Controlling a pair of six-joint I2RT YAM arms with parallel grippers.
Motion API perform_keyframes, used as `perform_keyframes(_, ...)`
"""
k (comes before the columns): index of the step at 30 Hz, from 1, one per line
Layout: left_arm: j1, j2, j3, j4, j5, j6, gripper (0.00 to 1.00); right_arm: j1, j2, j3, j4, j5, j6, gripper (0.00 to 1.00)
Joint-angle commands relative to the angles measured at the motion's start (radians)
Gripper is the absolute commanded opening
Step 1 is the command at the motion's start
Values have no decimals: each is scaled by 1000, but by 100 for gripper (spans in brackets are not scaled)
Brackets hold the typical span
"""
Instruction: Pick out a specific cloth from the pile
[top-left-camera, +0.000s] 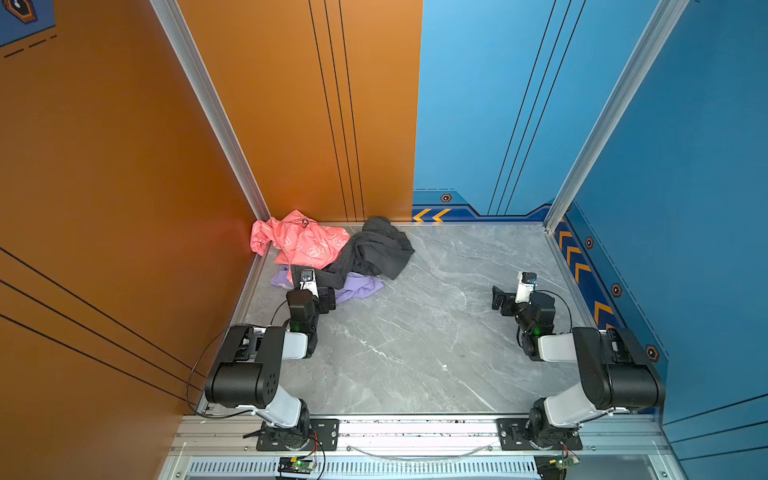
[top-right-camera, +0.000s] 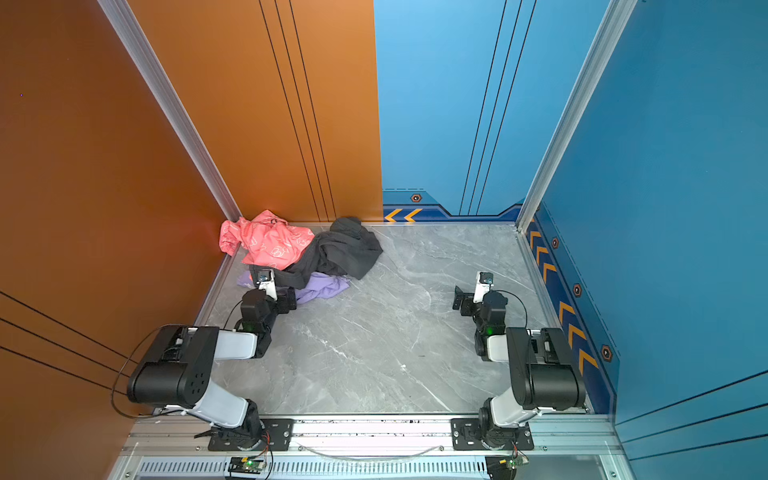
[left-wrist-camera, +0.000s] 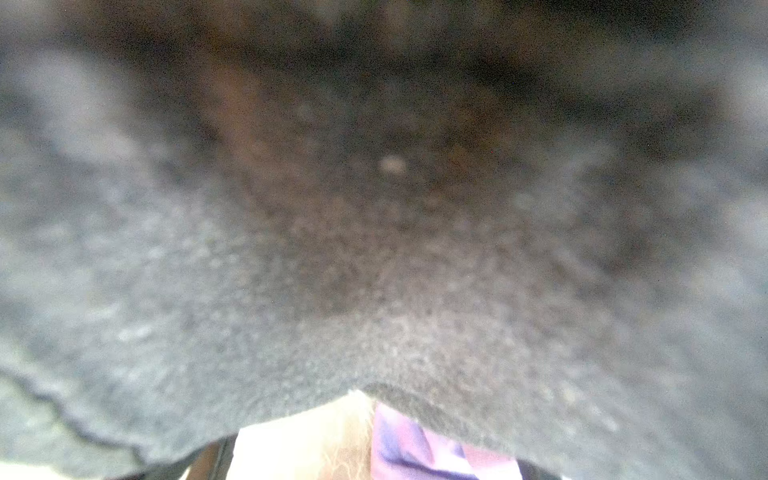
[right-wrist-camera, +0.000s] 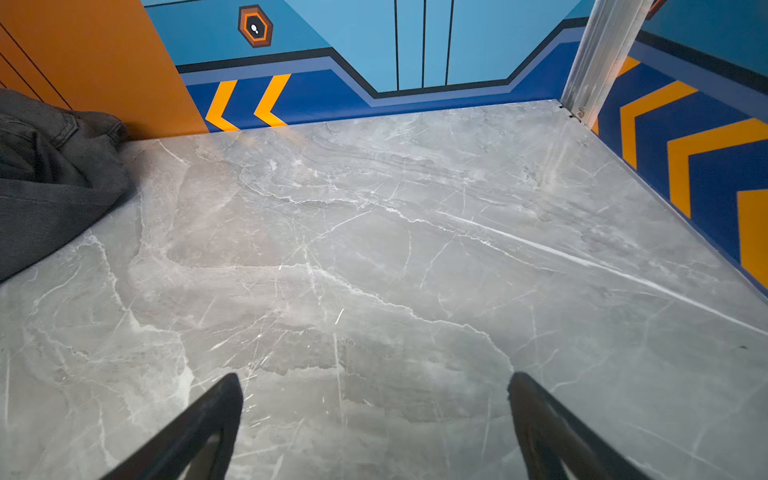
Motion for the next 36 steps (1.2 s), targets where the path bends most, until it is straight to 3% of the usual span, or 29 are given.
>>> perform_keyframes(1, -5, 5, 1, 4, -5, 12, 98, 7, 8, 17, 15, 9, -21, 100)
perform_keyframes(14, -7, 7, 0, 4, -7, 14, 98, 20, 6, 23, 1, 37, -27, 100)
perform_keyframes(18, -5, 7, 2, 3, -7, 14, 98, 34, 5, 33, -25, 156, -4, 100)
perform_keyframes(30, 3, 2, -4, 5, -3, 4, 98, 78, -2, 37, -35, 266, -23, 100)
perform_keyframes(33, 2, -36, -10, -2, -50, -7, 98, 95, -44, 40, -70, 282, -40, 100)
perform_keyframes(36, -3, -140, -30, -59, -109, -18, 98, 111, -122, 89, -230, 299, -52, 100)
